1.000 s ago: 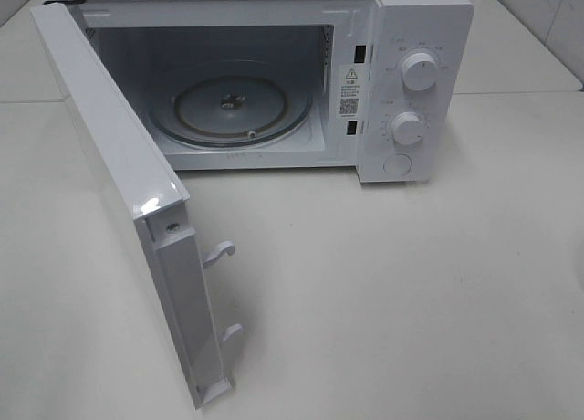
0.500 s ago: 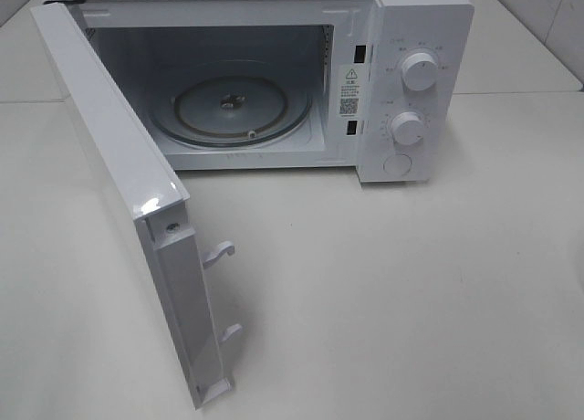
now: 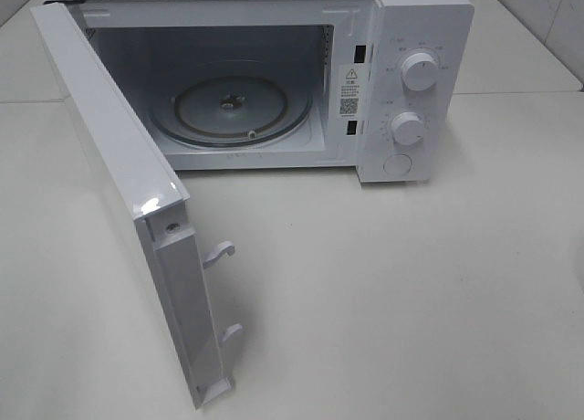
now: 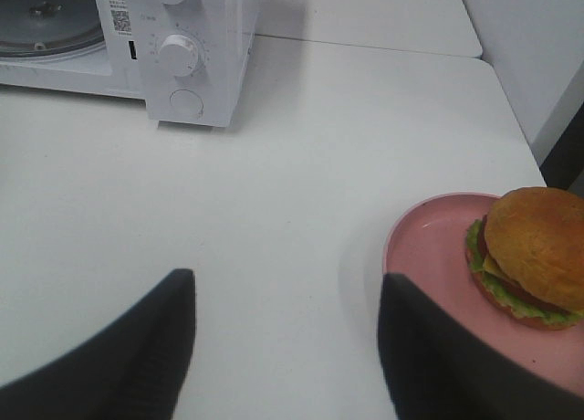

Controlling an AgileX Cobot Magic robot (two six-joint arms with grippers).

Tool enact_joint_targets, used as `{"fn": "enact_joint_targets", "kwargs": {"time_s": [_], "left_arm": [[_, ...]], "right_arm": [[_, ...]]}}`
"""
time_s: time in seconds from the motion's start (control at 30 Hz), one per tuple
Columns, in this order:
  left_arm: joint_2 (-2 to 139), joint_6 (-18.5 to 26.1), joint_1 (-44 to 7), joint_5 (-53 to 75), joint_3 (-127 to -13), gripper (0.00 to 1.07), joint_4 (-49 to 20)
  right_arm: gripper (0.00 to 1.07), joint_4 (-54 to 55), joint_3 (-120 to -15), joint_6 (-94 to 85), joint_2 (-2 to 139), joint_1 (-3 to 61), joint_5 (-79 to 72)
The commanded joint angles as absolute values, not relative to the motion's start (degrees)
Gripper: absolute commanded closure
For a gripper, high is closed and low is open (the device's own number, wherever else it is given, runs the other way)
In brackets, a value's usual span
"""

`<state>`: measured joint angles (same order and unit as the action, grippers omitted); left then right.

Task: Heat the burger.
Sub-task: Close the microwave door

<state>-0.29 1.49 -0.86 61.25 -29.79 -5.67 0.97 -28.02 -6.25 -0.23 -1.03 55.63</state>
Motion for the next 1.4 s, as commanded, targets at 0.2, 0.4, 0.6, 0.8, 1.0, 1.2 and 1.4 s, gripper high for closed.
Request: {"fn": "enact_joint_targets", "kwargs": {"time_s": [0.2, 0.4, 0.6, 0.8, 1.0, 1.2, 1.4], "left_arm": [[-0.57, 1.38, -0.63, 61.42, -29.62, 0.06, -5.73], [-0.57, 1.38, -0.63, 61.42, -29.62, 0.06, -5.73], [-0.57, 1.38, -0.63, 61.42, -29.62, 0.06, -5.73], [-0.57, 1.38, -0.63, 61.42, -29.62, 0.06, -5.73], [-0.17, 1.26, -0.63, 59.07, -30.88, 0.06, -5.73], [4.87, 1.49, -0.63, 45.09, -30.88, 0.07, -4.3], [11.92, 1.49, -0.63, 31.8, -27.44, 0.37, -3.78]], "right_arm": [[0.67, 1.38, -28.07, -6.07, -1.89, -1.43, 55.41], [0.71, 1.38, -28.07, -6.07, -1.89, -1.43, 55.41], [0.71, 1.38, -28.07, -6.07, -1.89, -1.43, 55.41], [0.71, 1.38, -28.07, -6.07, -1.89, -1.43, 55.41], [0.71, 1.38, -28.07, -6.07, -1.89, -1.43, 55.41], [0.71, 1.38, -28.07, -6.07, -1.89, -1.43, 55.41], [0.71, 1.38, -28.07, -6.07, -1.89, -1.43, 55.41]]}}
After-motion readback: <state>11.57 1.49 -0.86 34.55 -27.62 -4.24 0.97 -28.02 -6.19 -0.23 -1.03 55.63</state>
